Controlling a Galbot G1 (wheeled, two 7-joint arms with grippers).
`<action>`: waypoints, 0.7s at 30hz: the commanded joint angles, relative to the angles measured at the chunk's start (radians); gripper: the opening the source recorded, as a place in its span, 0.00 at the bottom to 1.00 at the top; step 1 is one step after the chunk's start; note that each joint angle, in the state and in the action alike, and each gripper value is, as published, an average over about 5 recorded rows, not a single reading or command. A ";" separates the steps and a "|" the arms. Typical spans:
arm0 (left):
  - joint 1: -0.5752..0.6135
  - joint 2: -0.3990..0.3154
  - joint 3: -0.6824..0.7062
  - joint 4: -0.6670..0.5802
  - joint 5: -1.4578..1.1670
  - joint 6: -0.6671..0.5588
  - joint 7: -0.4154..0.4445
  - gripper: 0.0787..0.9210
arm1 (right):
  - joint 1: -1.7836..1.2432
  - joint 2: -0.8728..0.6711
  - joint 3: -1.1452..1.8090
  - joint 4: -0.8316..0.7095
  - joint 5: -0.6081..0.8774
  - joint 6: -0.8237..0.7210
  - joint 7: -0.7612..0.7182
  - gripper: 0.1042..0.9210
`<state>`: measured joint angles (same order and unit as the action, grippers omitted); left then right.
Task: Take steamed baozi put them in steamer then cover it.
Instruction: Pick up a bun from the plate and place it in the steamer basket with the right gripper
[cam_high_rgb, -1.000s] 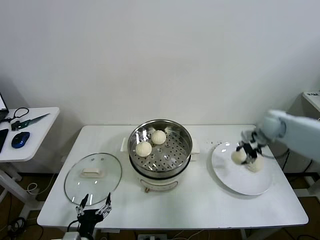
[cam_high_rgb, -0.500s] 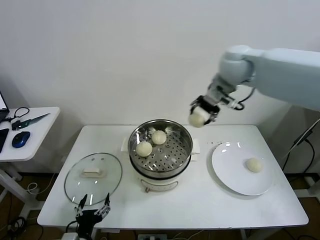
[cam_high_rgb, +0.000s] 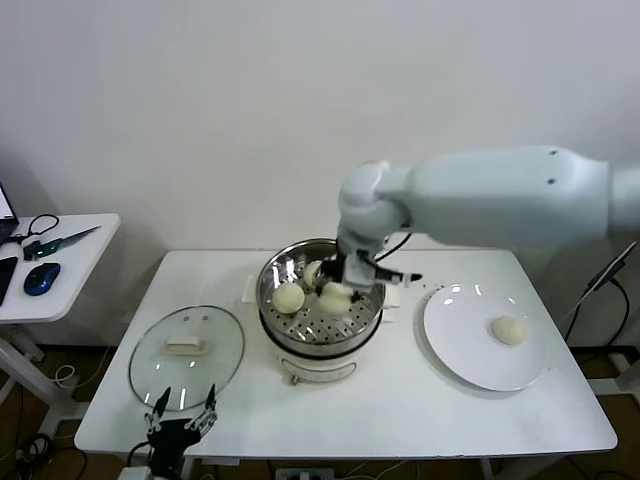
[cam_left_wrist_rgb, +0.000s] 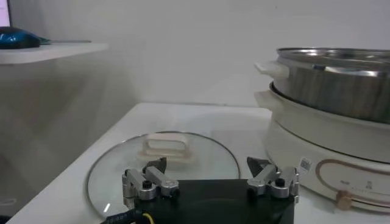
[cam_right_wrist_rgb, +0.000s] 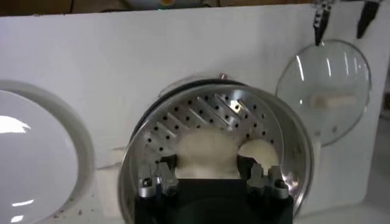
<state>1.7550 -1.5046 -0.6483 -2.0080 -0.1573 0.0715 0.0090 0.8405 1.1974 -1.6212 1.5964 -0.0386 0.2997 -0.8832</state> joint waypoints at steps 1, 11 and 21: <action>0.003 0.001 -0.001 -0.005 -0.002 0.000 0.000 0.88 | -0.126 0.052 -0.004 -0.030 -0.117 0.016 0.042 0.68; 0.001 -0.002 -0.002 -0.003 -0.003 -0.001 -0.001 0.88 | -0.177 0.074 0.012 -0.110 -0.138 0.017 0.059 0.68; -0.003 -0.001 -0.003 0.004 -0.007 -0.004 -0.002 0.88 | -0.153 0.058 0.044 -0.119 -0.082 0.030 0.028 0.87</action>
<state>1.7522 -1.5060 -0.6517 -2.0051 -0.1640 0.0686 0.0073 0.7017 1.2577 -1.5928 1.4977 -0.1369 0.3232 -0.8429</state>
